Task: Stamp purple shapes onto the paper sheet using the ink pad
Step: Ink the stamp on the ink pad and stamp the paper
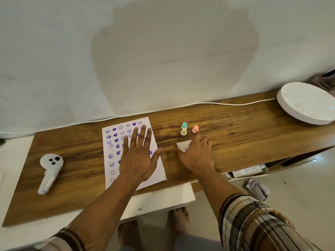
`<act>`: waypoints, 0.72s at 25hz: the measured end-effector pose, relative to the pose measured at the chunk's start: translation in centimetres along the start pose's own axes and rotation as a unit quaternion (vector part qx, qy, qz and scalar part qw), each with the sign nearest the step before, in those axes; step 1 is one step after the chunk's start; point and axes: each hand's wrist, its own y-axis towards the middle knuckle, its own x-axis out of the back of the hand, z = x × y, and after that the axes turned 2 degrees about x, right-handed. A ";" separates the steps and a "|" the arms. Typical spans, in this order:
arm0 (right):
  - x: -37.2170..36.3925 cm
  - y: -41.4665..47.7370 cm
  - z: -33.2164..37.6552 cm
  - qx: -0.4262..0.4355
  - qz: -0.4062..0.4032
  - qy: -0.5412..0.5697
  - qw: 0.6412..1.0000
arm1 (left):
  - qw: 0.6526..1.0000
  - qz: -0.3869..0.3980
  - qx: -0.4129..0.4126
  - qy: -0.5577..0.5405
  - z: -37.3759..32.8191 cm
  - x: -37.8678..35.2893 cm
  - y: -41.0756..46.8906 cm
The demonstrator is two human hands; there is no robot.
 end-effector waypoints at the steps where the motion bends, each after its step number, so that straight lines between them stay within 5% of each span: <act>1: -0.1 0.0 0.1 -0.007 0.003 0.001 1.000 | 1.000 -0.003 -0.004 -0.002 -0.3 0.1 0.1; 10: 2.0 1.0 -3.2 -0.062 -0.046 0.127 0.989 | 0.999 -0.020 -0.015 -0.024 -1.7 0.2 0.9; 18: 2.7 3.7 -10.1 -0.059 -0.010 0.101 0.993 | 1.000 -0.005 0.010 -0.028 -1.7 -0.7 1.5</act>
